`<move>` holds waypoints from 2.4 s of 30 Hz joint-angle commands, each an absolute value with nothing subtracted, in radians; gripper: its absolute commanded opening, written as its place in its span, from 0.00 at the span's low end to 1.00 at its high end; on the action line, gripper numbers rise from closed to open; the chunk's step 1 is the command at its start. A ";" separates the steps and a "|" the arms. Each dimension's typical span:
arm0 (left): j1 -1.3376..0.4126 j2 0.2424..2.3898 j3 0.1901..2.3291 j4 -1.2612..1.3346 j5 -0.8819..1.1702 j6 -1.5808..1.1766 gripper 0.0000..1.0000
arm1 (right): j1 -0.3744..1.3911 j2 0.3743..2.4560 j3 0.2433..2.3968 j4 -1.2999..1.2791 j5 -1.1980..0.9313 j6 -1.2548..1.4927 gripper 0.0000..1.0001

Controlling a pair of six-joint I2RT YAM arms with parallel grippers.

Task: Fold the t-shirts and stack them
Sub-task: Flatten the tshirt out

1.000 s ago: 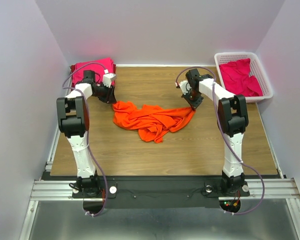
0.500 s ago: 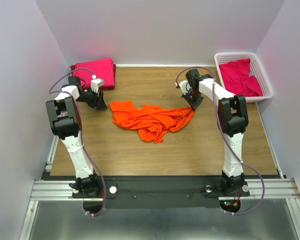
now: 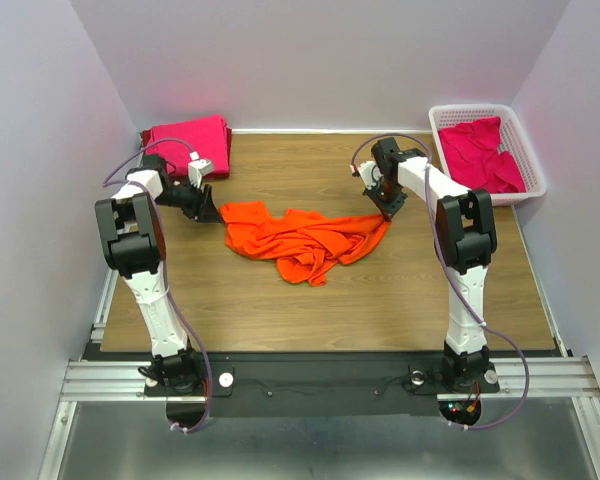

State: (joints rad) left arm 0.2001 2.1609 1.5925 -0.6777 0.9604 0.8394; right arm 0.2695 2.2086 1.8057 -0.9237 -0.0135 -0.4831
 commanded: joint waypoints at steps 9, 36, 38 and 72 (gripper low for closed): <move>0.084 2.135 1.612 -0.584 0.934 0.732 0.18 | 0.273 2.210 1.835 -0.902 -0.003 -0.494 0.01; -0.055 1.997 1.592 -0.511 0.735 0.638 0.47 | 0.273 2.226 1.864 -0.903 -0.005 -0.497 0.01; -0.048 1.994 1.629 -0.538 0.745 0.656 0.46 | 0.273 2.227 1.867 -0.902 -0.005 -0.497 0.01; 0.009 2.235 1.804 -0.594 0.832 0.623 0.55 | 0.273 2.238 1.858 -0.904 -0.005 -0.505 0.01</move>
